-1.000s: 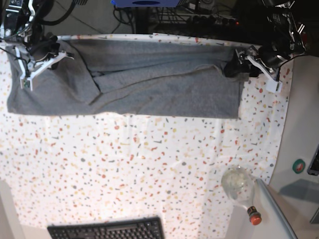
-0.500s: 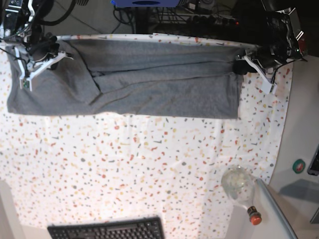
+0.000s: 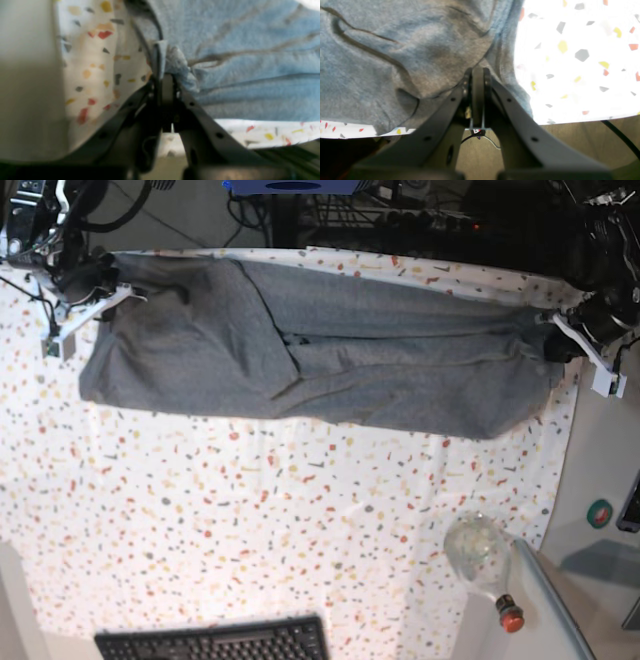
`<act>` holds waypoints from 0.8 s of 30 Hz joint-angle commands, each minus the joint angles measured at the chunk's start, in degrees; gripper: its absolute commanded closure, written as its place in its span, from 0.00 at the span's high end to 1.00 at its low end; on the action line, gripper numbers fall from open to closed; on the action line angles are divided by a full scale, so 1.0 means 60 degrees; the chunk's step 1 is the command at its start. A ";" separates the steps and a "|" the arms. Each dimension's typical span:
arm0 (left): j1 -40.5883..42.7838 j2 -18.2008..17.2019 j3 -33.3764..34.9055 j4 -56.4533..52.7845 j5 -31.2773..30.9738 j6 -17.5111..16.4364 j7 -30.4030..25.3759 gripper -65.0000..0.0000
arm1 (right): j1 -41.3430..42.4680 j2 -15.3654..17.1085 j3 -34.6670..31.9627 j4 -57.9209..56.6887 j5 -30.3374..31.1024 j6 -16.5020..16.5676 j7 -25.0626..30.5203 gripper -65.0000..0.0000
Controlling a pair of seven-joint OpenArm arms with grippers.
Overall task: Layout the t-shirt on the table in an organized manner, then fold the t-shirt properly
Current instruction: 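Lift the shirt end with the left gripper and fold it toward the right gripper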
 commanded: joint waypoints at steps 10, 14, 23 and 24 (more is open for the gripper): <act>0.0251 0.0423 0.4430 0.2929 -0.0333 0.1105 -0.0267 0.00 | 0.0145 0.0080 0.0039 0.0165 0.0049 0.0042 0.0174 0.00; 0.0148 0.0423 0.6349 0.2885 -0.0333 0.1984 -0.0325 0.00 | 0.0145 0.0080 0.0054 0.0165 0.0049 0.0042 0.0174 0.00; -0.0350 0.0423 0.8269 0.2855 -0.0333 0.2848 -0.0325 0.00 | 0.0145 0.0080 0.0054 0.0165 0.0049 0.0042 0.0174 0.00; -0.0379 0.0423 0.8386 0.2855 -0.0333 0.2878 -0.0325 0.00 | 0.0145 0.0080 0.0054 0.0165 0.0049 0.0042 0.0174 0.00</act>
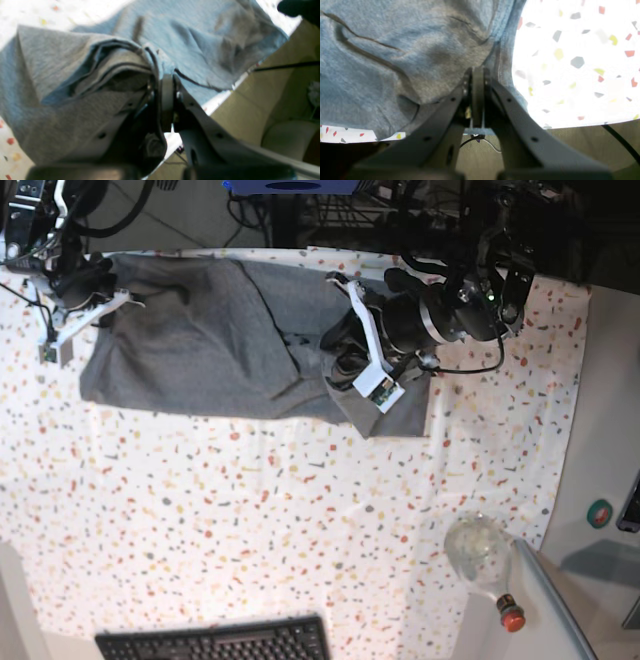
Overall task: Layout the t-shirt on the table in an organized manner, then fold the t-shirt properly
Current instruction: 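Lift the shirt end with the left gripper and fold it toward the right gripper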
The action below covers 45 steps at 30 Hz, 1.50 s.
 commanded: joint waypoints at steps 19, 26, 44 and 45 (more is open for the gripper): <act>-0.0194 -0.0073 0.1099 0.0178 -0.0202 0.0139 -0.0209 0.00 | 0.0014 0.0051 0.0035 0.0165 0.0038 0.0042 0.0145 0.00; -0.0194 -0.0058 0.1085 0.0178 -0.0202 0.0139 -0.0209 0.00 | 0.0014 0.0051 0.0035 0.0165 0.0038 0.0042 0.0145 0.00; -0.0795 0.0616 0.1173 -0.1727 -0.0260 0.0080 -0.0179 0.47 | -0.0015 0.0051 0.0035 0.0165 0.0038 0.0042 0.0145 0.00; -0.0927 0.0703 0.1348 -0.1947 -0.0260 0.0080 -0.0179 0.49 | -0.0015 0.0051 0.0035 0.0165 0.0038 0.0042 0.0145 0.00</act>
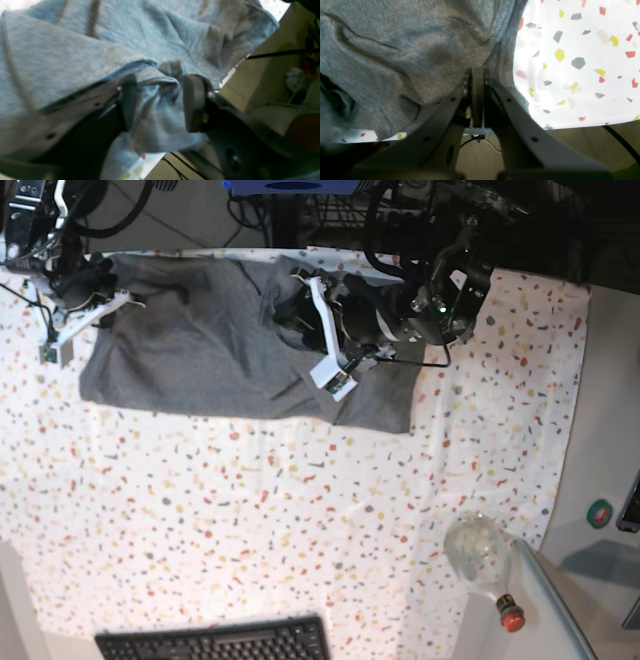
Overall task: Layout the t-shirt on the table in an organized manner, then fold the t-shirt properly
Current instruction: 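Lift the shirt end with the left gripper and fold it toward the right gripper, then press the folded shirt flat with the right gripper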
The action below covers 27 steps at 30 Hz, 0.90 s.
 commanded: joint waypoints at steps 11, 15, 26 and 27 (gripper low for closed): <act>-0.0437 -0.0212 0.0235 0.2437 -0.0253 -0.0091 -0.0081 0.45 | -0.0074 0.0051 -0.0111 0.0634 0.0031 0.0042 0.0145 0.00; 0.0354 -0.0769 -0.3120 0.2466 -0.0239 -0.0091 -0.0081 0.00 | -0.0147 0.0110 -0.1547 0.1338 0.0031 0.0042 0.0145 0.00; 0.1424 -0.1384 -1.1604 -0.0742 -0.0195 -0.0091 -0.0081 0.00 | 0.3003 0.0798 -0.8097 0.0107 0.0016 -0.1262 0.0130 0.00; 0.1570 -0.1458 -1.1941 -0.1021 -0.0195 -0.0106 -0.0110 0.00 | 0.3281 0.0798 -0.8507 -0.0054 0.0016 -0.1673 0.0101 0.01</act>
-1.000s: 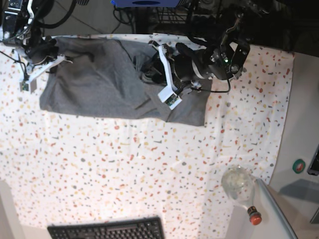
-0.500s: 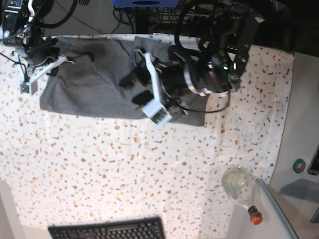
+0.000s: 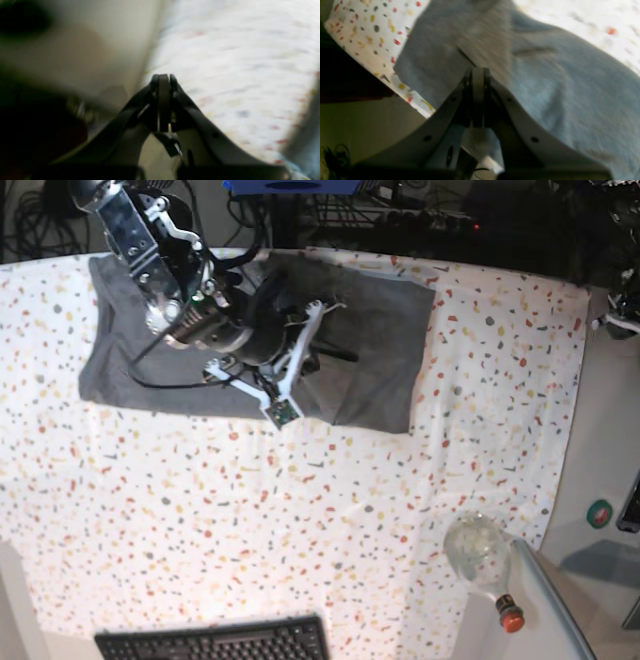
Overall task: Layout the t-shirt on the table in an organized manner, then fold the t-shirt properly
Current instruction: 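Press the folded shirt flat with the right gripper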
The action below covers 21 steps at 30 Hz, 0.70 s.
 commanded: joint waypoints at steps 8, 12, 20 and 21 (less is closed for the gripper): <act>0.0642 -0.0516 -0.0311 -0.0683 -0.0235 -0.1021 -0.0158 0.00 | 0.1376 0.0015 -0.2510 -0.1385 -0.0017 -0.2118 0.0936 0.75; 0.0627 -0.0472 -0.0267 -0.0683 -0.0220 -0.1153 -0.0158 0.00 | 0.1786 -0.0161 -0.3155 -0.2308 -0.0017 -0.2132 0.1229 0.64; 0.0568 -0.0458 -0.0223 -0.0698 -0.0220 -0.1153 -0.0158 0.00 | 0.1991 -0.0336 -0.3331 -0.3246 -0.0046 -0.3715 0.2518 0.59; 0.0568 -0.0458 -0.0223 -0.0698 -0.0220 -0.1153 -0.0158 0.00 | 0.1991 -0.0234 -0.3331 -0.3290 -0.0061 -0.3803 0.2635 0.59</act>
